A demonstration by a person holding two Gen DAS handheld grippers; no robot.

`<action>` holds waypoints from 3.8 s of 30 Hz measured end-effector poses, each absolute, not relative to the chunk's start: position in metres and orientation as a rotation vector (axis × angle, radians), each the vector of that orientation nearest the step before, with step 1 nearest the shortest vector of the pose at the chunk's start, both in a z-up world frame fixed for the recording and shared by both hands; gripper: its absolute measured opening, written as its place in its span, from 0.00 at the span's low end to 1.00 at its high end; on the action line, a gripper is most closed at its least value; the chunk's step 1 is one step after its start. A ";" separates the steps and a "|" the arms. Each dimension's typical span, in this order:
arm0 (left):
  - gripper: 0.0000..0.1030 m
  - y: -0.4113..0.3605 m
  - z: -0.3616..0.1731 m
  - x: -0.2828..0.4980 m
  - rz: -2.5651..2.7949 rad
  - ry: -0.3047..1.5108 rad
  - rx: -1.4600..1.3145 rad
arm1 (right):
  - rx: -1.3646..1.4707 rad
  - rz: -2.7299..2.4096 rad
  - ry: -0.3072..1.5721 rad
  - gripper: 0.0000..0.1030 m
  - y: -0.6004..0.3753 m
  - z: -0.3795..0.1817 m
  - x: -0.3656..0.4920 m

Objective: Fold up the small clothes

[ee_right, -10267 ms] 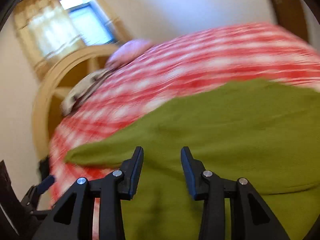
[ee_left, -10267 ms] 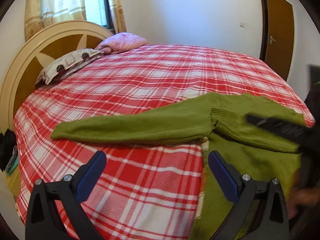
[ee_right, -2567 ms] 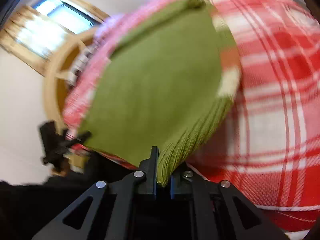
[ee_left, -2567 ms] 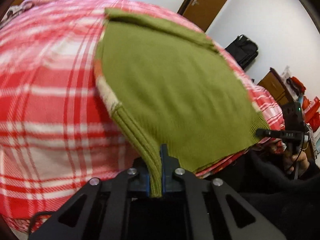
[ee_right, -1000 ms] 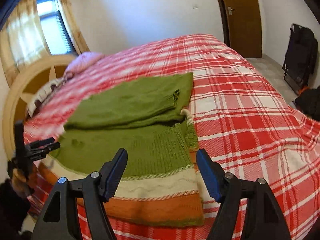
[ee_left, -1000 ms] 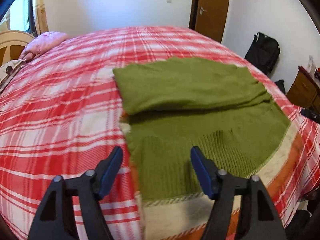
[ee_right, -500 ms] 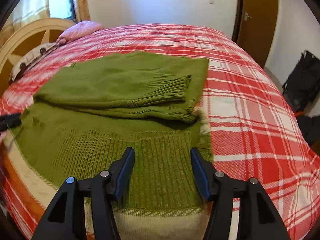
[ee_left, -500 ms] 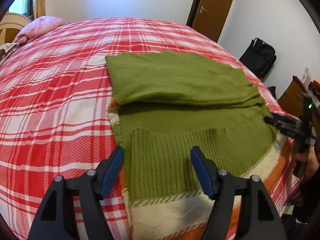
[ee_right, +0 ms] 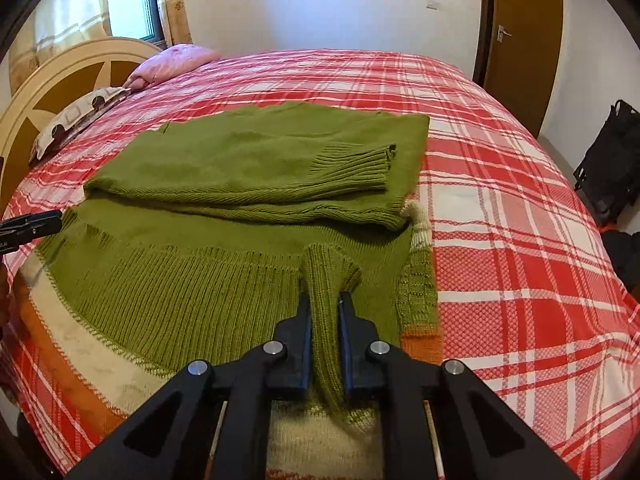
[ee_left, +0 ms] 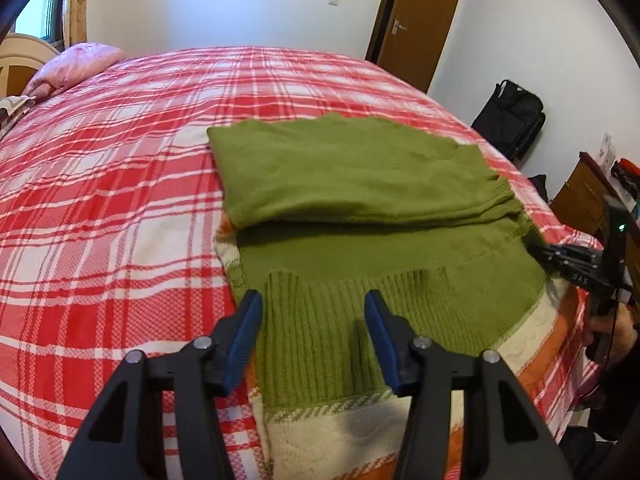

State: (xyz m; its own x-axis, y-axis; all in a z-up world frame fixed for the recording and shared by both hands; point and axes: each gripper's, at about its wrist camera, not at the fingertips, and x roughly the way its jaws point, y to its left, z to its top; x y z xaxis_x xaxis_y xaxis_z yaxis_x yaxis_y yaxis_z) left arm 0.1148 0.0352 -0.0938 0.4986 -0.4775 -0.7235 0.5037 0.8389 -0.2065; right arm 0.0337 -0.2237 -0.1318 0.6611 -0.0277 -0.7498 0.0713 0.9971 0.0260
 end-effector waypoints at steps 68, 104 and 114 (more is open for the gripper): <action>0.06 0.022 -0.009 0.202 -0.326 0.688 -0.057 | -0.153 -0.083 0.579 0.09 -0.204 -0.013 0.127; 0.08 0.005 -0.047 0.181 -0.442 0.775 0.063 | -0.106 -0.109 0.549 0.09 -0.205 -0.015 0.089; 0.08 -0.001 -0.024 0.236 -0.363 0.745 -0.033 | -0.178 -0.169 0.489 0.09 -0.224 0.004 0.158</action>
